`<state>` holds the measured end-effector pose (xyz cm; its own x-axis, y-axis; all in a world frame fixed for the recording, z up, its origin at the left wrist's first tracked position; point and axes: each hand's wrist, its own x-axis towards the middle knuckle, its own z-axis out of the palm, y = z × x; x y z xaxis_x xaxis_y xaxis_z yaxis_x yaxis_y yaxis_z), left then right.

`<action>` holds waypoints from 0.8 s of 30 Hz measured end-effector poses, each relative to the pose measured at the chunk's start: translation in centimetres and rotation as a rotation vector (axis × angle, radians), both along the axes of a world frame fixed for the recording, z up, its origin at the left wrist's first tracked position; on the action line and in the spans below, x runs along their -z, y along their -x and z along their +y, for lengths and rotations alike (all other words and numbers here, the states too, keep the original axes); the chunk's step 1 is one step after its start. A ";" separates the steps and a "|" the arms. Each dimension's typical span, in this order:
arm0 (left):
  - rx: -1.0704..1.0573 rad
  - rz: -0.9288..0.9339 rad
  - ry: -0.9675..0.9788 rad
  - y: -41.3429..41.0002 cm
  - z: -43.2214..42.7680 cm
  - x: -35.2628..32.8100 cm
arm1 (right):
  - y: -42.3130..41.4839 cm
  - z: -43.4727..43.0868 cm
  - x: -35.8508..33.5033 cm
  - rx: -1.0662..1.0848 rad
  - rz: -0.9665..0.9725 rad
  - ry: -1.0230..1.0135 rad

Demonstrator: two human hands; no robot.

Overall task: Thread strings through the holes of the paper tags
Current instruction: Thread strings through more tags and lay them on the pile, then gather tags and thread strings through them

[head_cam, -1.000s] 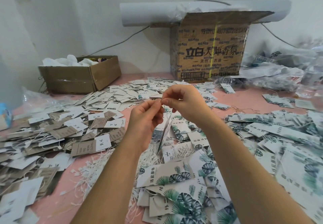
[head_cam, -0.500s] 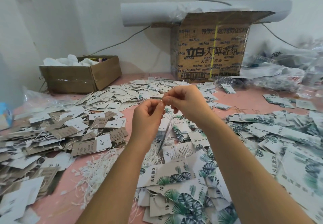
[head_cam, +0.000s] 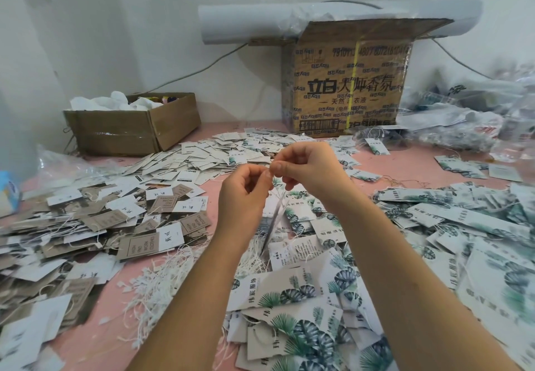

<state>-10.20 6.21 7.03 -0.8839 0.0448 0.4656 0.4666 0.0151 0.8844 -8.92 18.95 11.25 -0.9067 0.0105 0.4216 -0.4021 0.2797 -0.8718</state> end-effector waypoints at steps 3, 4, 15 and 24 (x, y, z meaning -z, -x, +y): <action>0.002 0.001 0.001 0.0 0.0 0.0 | 0.0 -0.1 0.0 0.003 0.010 -0.011; -0.002 0.002 -0.002 0.0 0.0 0.0 | 0.0 -0.1 0.0 0.003 0.011 -0.017; 0.026 -0.028 -0.148 -0.2 -0.3 -0.4 | 0.1 -0.2 0.0 -0.113 -0.051 0.081; -0.028 -0.144 -0.103 -0.1 -0.5 -0.3 | 0.1 0.0 0.2 -0.249 -0.120 0.195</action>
